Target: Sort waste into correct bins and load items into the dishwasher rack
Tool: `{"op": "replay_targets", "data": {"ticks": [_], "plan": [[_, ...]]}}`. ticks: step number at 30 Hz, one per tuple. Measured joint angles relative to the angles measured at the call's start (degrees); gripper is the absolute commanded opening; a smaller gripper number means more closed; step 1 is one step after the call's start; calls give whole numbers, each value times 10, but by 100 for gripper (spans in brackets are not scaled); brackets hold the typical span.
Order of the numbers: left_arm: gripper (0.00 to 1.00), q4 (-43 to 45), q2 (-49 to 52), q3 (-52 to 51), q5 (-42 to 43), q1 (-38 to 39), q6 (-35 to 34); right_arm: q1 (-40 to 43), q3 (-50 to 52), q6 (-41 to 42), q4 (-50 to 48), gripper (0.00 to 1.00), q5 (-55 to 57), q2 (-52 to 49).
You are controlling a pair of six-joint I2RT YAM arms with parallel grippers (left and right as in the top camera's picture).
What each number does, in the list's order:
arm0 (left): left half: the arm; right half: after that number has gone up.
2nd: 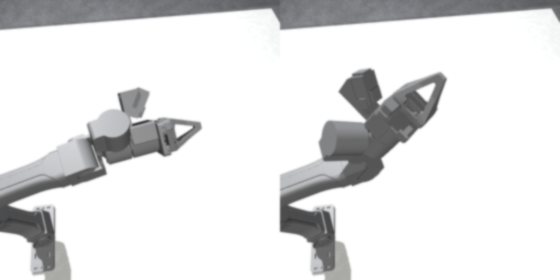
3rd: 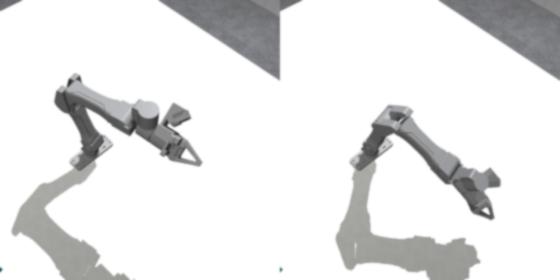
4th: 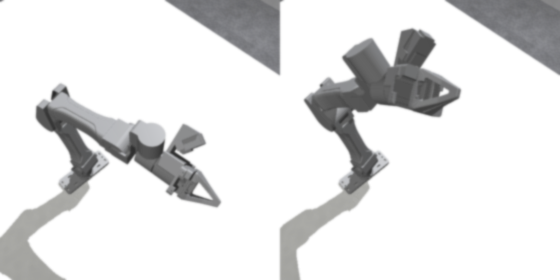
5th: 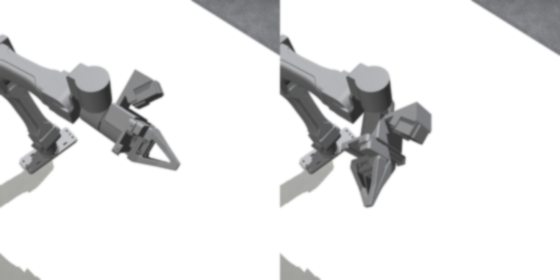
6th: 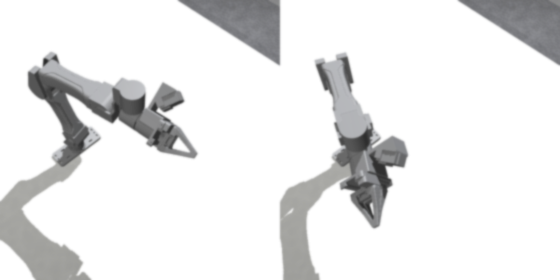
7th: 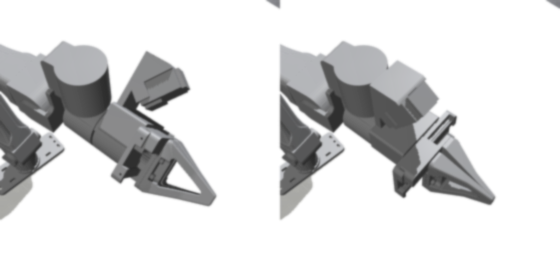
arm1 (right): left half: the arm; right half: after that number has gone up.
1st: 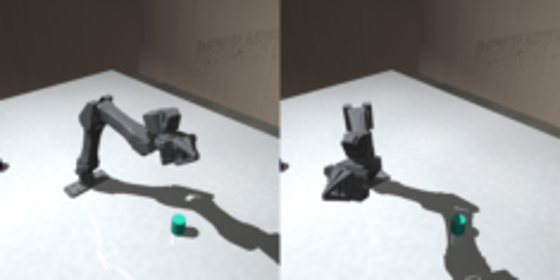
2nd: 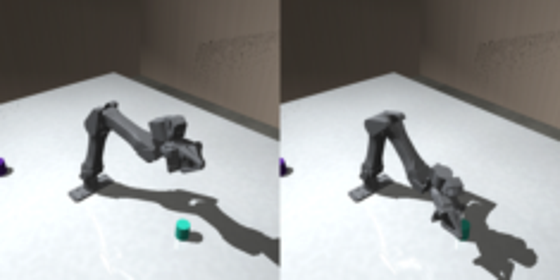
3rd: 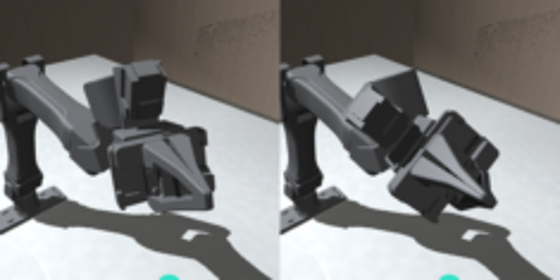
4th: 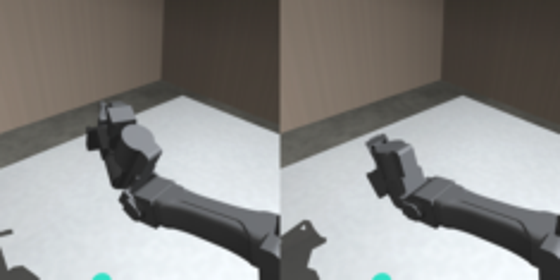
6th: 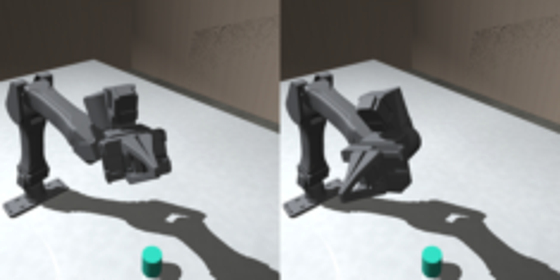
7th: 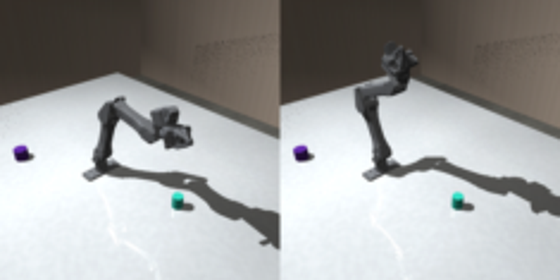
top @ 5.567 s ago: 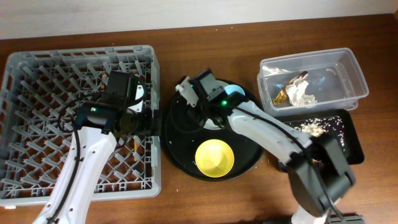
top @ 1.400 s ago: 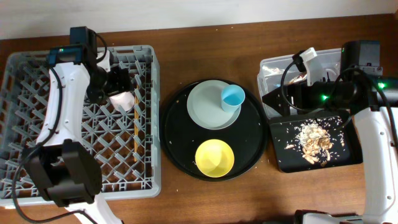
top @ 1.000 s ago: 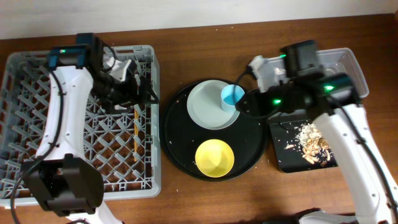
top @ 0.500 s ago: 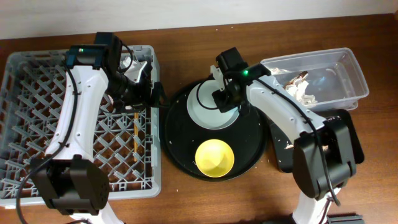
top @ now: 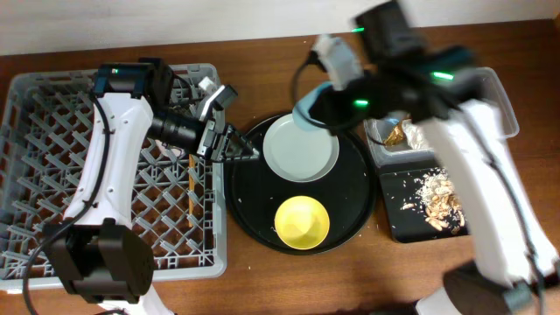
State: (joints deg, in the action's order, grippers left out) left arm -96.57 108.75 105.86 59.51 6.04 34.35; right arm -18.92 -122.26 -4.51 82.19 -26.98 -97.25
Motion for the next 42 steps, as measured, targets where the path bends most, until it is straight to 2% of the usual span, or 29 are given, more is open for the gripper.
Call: {"op": "replay_targets", "data": {"ticks": [1,2,4,7,11,15,23,25,26,29,31,34,37,38,39,41,42], "plan": [[98,-1,-2,0,41,1,50,18,-13,-7,17,4,-35,25],[98,-1,-4,0,55,1,66,35,-19,-21,38,4,-63,38],[98,0,-23,-1,149,4,159,78,-21,-79,121,4,-161,59],[98,14,-66,-1,236,7,226,90,-14,-156,148,4,-274,57],[89,19,-81,-1,285,10,250,76,-12,-214,132,4,-370,51],[77,43,-81,-1,295,39,256,59,-12,-240,113,4,-393,51],[76,44,-82,-1,303,59,259,6,-10,-245,47,4,-364,27],[63,45,-82,-1,298,66,259,-7,-10,-244,36,4,-374,13],[61,45,-82,-1,292,67,259,-9,-10,-244,32,4,-377,9],[61,42,-82,-1,275,66,261,-9,-10,-244,19,4,-376,4],[72,40,-82,-1,268,66,260,-9,-9,-242,19,4,-375,4],[81,38,-82,-1,252,67,257,-3,-9,-229,15,4,-372,4],[83,39,-82,-1,240,70,259,11,-9,-221,14,4,-372,4],[79,38,-82,-1,237,71,259,13,-9,-219,14,4,-372,4],[66,38,-82,-1,234,71,259,13,-9,-216,13,4,-372,4],[49,38,-82,-1,226,71,259,13,-9,-211,14,4,-376,4],[45,40,-82,-1,222,70,259,13,-9,-211,14,4,-375,4]]}}
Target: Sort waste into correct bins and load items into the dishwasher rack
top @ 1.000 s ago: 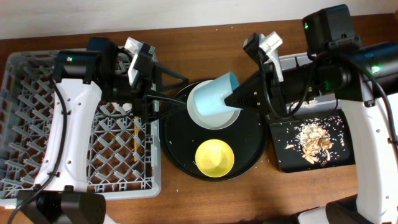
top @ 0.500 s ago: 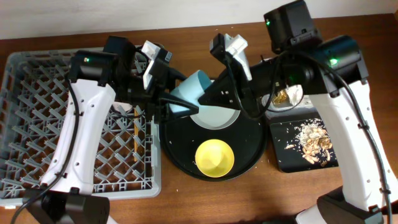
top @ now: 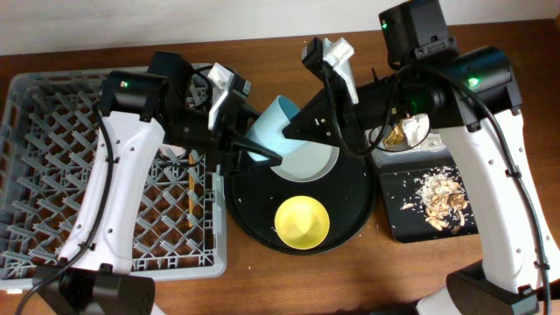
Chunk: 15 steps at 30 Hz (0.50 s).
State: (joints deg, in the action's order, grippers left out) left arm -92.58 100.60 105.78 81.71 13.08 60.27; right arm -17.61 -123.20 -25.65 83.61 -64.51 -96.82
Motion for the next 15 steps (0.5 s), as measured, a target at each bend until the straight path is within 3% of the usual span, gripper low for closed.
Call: {"op": "replay_targets", "data": {"ticks": [1,3,5,6,7,8,9,10,12,15], "plan": [[41,0,0,0,1,0,0,0,0,0,-1,4,2,0],[31,-1,0,0,1,0,-1,0,0,0,-1,15,2,0],[30,-2,0,0,-1,-3,-1,3,0,10,-10,31,5,0],[30,-5,0,0,-4,-7,-1,16,-1,17,-13,33,6,0],[30,-10,0,0,-9,-14,0,27,-4,17,-14,33,11,0],[29,-18,0,0,-13,-25,0,47,-8,23,-15,27,13,0],[25,-26,0,0,-17,-37,-1,74,-11,35,-17,8,16,2],[24,-33,0,0,-19,-48,-1,99,-13,45,-16,4,17,4],[23,-40,0,0,-21,-60,-1,123,-13,63,0,4,21,5],[23,-40,0,0,-22,-60,-1,73,20,60,-2,4,23,3]]}}
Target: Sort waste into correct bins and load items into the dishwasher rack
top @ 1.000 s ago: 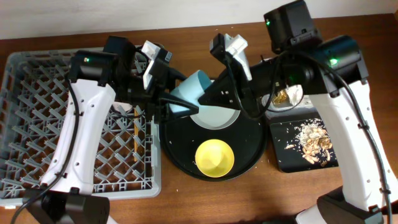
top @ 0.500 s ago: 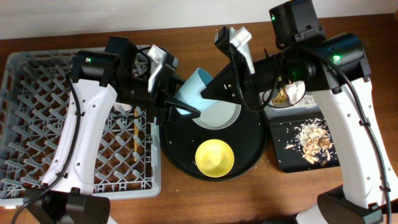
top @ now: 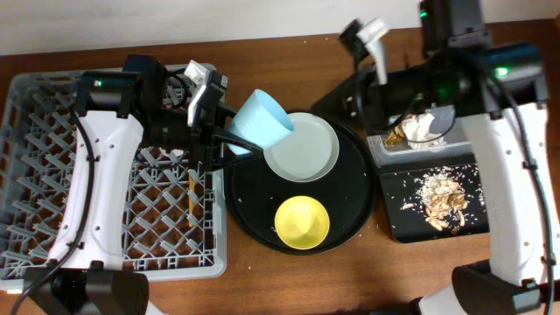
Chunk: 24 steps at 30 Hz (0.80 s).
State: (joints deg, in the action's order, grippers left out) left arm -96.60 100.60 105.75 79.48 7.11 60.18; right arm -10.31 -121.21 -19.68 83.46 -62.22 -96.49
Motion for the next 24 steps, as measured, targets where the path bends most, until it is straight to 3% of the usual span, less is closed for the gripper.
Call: {"op": "replay_targets", "data": {"ticks": [4,12,16,20,24], "plan": [[23,0,0,0,-5,-2,0,-71,12,-3,0,4,62,-2],[23,4,0,0,-7,-2,0,-110,99,-3,33,4,120,-2],[23,2,0,0,-1,-1,-2,-97,115,5,4,4,120,-2],[23,-1,0,0,-9,-1,-2,-12,116,54,-49,4,119,-2],[23,0,0,0,-13,-1,-2,-28,117,92,-132,4,70,-2]]}}
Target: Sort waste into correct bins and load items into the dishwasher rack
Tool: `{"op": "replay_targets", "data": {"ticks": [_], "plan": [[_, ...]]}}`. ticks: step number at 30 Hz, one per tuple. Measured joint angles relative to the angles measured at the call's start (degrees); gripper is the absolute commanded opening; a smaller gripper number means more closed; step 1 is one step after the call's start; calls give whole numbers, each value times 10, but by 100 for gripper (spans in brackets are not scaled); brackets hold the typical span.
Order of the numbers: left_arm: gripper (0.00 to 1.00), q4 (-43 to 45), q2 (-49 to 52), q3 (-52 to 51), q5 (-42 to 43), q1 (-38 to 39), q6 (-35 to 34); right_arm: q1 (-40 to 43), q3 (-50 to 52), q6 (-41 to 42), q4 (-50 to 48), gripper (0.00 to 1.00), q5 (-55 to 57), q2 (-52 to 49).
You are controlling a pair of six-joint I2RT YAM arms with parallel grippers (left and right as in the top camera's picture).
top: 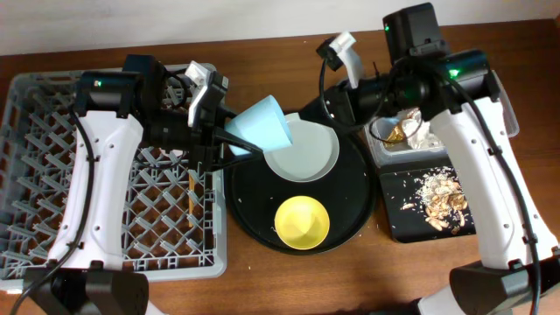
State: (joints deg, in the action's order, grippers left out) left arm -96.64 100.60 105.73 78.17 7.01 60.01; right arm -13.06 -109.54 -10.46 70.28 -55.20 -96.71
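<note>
A light blue cup (262, 127) hangs tilted over the left rim of the white plate (306, 150), and my left gripper (229, 140) is shut on its lower side. The plate and a yellow bowl (302, 221) lie on the round black tray (254, 197). Left of the tray stands the grey dishwasher rack (79, 175). My right gripper (322, 105) hovers at the tray's back edge, just right of the cup and apart from it. Its jaws look apart with nothing between them.
A wooden stick (191, 188) lies in the rack's right side. A clear bin (385, 149) with crumpled wrappers sits right of the tray. In front of it stands a black bin (407, 223) with food scraps. Both arms crowd the space above the tray's back.
My right gripper has shifted a little left and lower, closer to the tray's back edge. The left gripper still holds the cup, which sits slightly farther right over the plate.
First my right gripper held the blue cup behind the plate while the left waited at the tray's left edge. Then both grippers were at the cup over the plate. After that only the left held it and the right had drawn away, as now.
</note>
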Motion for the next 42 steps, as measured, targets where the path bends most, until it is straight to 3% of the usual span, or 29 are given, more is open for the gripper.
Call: {"op": "replay_targets", "data": {"ticks": [3,8,12,15,16,18,21,22,23,24,25,27,29,32,40,42], "plan": [[23,0,0,0,-5,0,0,-5,0,-3,-4,4,-76,0],[23,0,0,0,-11,0,0,-19,0,-21,40,4,-105,23],[23,3,-3,0,-21,-2,0,-80,0,-76,154,4,-20,31],[23,4,-3,0,-15,-1,0,-118,0,-93,158,4,17,31],[23,4,-3,0,-12,-1,0,-106,0,-93,159,4,21,31],[14,2,-3,0,-13,-24,-13,-32,0,-93,165,20,30,31],[14,7,-3,0,-77,-114,-88,62,0,-93,198,23,54,31],[15,15,-4,0,-125,-143,-143,81,1,-93,212,32,80,31],[15,24,-4,0,-202,-161,-223,85,1,-92,219,55,102,31],[15,33,-4,0,-380,-185,-380,85,1,-94,221,99,134,31],[15,34,-4,-1,-487,-188,-466,85,1,-92,223,99,155,31],[15,5,-4,-1,-624,-188,-571,85,7,-93,218,99,180,31],[15,1,-4,-3,-683,-184,-614,85,8,-93,210,99,190,31],[15,6,-4,-60,-714,-149,-637,85,9,-93,208,99,194,31],[16,152,-7,-192,-722,-127,-651,85,10,-93,208,99,194,31],[28,156,-7,-192,-722,-127,-653,85,10,-93,208,99,194,31]]}}
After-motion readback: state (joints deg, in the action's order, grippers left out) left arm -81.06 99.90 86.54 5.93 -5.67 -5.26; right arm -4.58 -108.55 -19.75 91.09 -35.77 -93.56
